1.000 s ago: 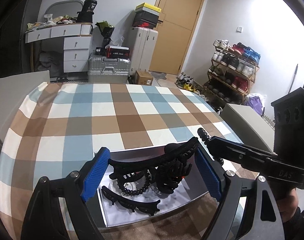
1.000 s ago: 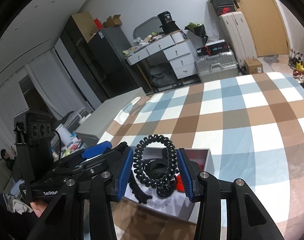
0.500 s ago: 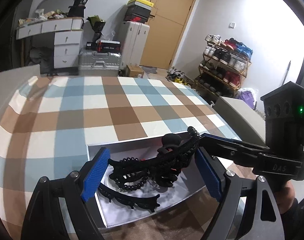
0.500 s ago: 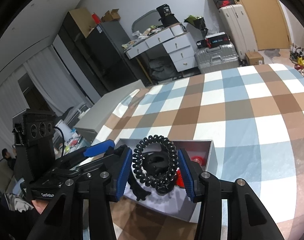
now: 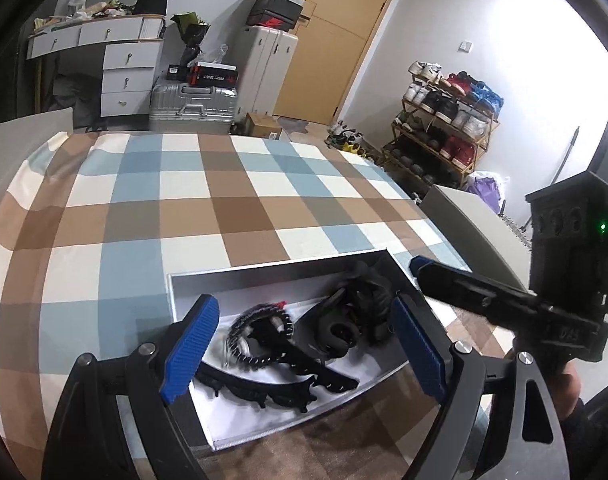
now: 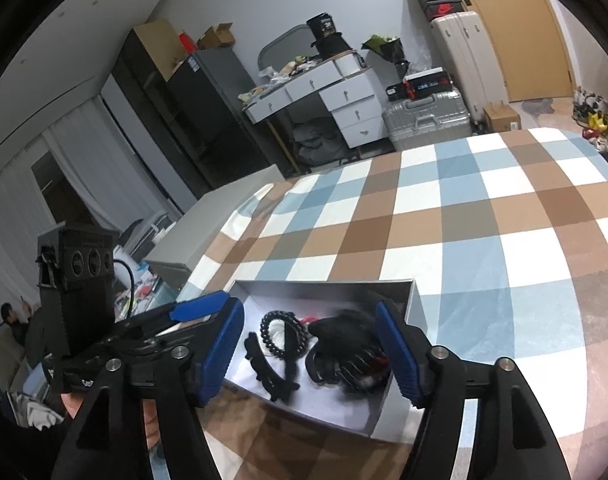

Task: Organize jewelry

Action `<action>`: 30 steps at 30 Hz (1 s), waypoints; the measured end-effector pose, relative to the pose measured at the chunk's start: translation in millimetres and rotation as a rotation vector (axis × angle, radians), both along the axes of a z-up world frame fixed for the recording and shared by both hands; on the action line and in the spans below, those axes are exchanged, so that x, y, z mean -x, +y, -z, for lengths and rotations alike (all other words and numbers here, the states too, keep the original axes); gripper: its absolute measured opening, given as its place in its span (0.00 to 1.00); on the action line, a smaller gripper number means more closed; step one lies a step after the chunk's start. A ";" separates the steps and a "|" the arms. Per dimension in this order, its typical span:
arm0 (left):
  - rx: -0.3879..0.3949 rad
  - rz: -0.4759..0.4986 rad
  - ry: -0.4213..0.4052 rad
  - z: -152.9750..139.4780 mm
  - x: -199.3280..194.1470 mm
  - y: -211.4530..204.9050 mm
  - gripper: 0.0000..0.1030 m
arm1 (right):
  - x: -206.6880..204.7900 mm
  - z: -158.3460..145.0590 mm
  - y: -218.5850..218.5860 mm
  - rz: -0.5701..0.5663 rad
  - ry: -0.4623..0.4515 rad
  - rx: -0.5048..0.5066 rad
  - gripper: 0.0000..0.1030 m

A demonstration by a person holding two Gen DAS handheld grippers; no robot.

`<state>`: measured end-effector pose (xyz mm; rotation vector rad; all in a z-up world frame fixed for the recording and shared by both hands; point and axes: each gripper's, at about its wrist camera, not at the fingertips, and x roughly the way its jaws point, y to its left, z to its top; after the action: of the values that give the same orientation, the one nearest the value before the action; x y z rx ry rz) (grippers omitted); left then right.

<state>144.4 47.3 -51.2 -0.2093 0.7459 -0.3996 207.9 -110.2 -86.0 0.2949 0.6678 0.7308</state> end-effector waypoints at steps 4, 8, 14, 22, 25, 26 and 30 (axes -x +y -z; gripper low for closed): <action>-0.026 -0.029 -0.037 -5.2 11.5 1.6 0.83 | 8.2 -4.6 -5.5 0.025 -0.024 -0.004 0.79; -0.077 -0.087 -0.096 -15.1 22.7 2.1 0.83 | 19.7 -13.0 -9.7 0.040 -0.063 -0.009 0.84; -0.132 -0.166 -0.241 -35.2 46.7 0.9 0.83 | 50.6 -31.5 -13.7 0.069 -0.199 -0.016 0.95; -0.106 -0.277 -0.367 -56.8 75.6 9.4 0.97 | 94.1 -54.8 -16.5 0.078 -0.372 -0.032 1.00; -0.107 -0.318 -0.452 -62.7 92.1 9.7 0.99 | 109.0 -58.4 -15.9 0.074 -0.413 -0.034 1.00; -0.114 -0.330 -0.471 -63.9 95.2 9.0 0.99 | 113.2 -58.6 -15.8 0.077 -0.426 -0.033 1.00; -0.144 -0.382 -0.514 -66.0 104.2 6.6 0.99 | 129.0 -57.4 -15.0 0.099 -0.479 -0.022 1.00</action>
<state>40.2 53.9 14.8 -0.1021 0.2164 -0.0262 79.0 -125.2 -28.6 0.1614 0.1896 0.6809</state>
